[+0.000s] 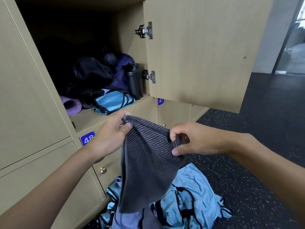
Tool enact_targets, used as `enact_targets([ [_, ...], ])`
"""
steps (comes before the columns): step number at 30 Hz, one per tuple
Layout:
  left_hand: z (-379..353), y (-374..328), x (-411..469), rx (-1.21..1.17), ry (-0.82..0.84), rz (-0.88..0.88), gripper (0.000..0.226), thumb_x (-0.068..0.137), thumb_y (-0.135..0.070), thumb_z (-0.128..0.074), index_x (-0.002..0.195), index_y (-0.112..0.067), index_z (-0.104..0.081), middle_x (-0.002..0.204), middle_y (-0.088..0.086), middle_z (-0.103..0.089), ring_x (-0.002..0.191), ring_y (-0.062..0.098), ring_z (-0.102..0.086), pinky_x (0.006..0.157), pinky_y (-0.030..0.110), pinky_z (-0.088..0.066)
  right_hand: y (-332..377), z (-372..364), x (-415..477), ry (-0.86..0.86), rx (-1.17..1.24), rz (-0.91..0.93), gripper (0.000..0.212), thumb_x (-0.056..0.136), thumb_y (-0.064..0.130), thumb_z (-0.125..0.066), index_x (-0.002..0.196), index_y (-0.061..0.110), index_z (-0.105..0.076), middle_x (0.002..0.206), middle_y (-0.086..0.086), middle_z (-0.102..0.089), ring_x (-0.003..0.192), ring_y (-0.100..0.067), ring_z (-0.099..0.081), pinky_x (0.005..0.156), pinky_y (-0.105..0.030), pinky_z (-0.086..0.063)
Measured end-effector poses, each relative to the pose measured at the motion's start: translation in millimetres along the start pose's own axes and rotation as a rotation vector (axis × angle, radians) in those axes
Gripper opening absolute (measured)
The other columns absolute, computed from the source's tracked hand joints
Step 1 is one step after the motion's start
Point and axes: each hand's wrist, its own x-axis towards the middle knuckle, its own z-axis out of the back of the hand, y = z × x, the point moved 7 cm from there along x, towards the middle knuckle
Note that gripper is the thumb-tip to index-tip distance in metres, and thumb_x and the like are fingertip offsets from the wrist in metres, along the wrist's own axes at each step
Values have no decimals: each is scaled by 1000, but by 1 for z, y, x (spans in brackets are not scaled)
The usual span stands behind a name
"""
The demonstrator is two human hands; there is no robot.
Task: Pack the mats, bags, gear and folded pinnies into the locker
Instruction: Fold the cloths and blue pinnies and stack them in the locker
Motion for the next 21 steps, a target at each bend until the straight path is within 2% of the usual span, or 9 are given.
enact_targets([
  [2,3,-1,-1,32,-18,-1,17,102,-3,-46,97,-16,-56,90,3,-63,79,10,-57,71,25,-44,3,7,-1,-35,40,40,15,91,21,-68,91,11,-56,77,11,-53,61,4,-46,59,-13,-38],
  [5,9,-2,-1,15,-57,17,15,103,-3,-45,100,-13,-56,90,4,-65,80,12,-58,75,31,-45,6,16,-3,-56,133,78,12,95,12,-61,91,6,-52,75,8,-49,62,2,-41,62,-14,-36],
  [8,6,-4,-3,-59,-35,33,13,103,-3,-45,102,-10,-56,86,2,-66,74,10,-59,74,35,-46,6,8,-2,-7,100,31,11,90,4,-62,94,12,-55,77,9,-55,63,-1,-46,64,-21,-40],
  [11,6,-7,-4,-61,-26,22,13,103,-2,-45,103,-9,-55,90,10,-67,75,11,-59,73,35,-44,6,-3,-2,18,15,21,18,90,13,-66,108,15,-62,85,8,-64,70,0,-58,64,-18,-45],
  [13,8,-8,-5,-44,-33,12,13,103,-2,-45,102,-10,-55,91,13,-67,76,13,-59,74,35,-44,7,-1,-2,-10,5,34,10,92,15,-66,100,9,-65,91,-1,-67,76,-5,-60,69,-19,-47],
  [15,14,-7,-4,-2,-60,6,16,103,-3,-45,98,-15,-55,86,6,-65,71,8,-57,72,33,-43,8,9,-4,-64,85,28,3,91,5,-62,89,6,-61,82,0,-63,65,3,-52,61,-13,-41],
  [17,18,-6,-4,8,-77,7,18,103,-3,-46,96,-18,-55,83,1,-64,67,5,-55,70,32,-42,5,17,-6,-114,159,-10,13,90,-4,-54,89,8,-59,73,7,-56,55,6,-45,55,-11,-36],
  [19,18,-7,-4,-16,-77,12,19,103,-3,-45,96,-18,-55,81,-1,-63,66,4,-55,68,31,-42,5,17,-6,-88,166,-25,13,91,-1,-55,97,8,-61,74,6,-57,56,3,-46,54,-11,-36],
  [21,16,-8,-5,-15,-66,6,20,103,-2,-45,96,-18,-55,81,0,-62,66,5,-54,67,29,-41,8,9,-4,-47,107,4,10,93,12,-62,102,10,-65,86,1,-65,68,-9,-55,64,-20,-44],
])
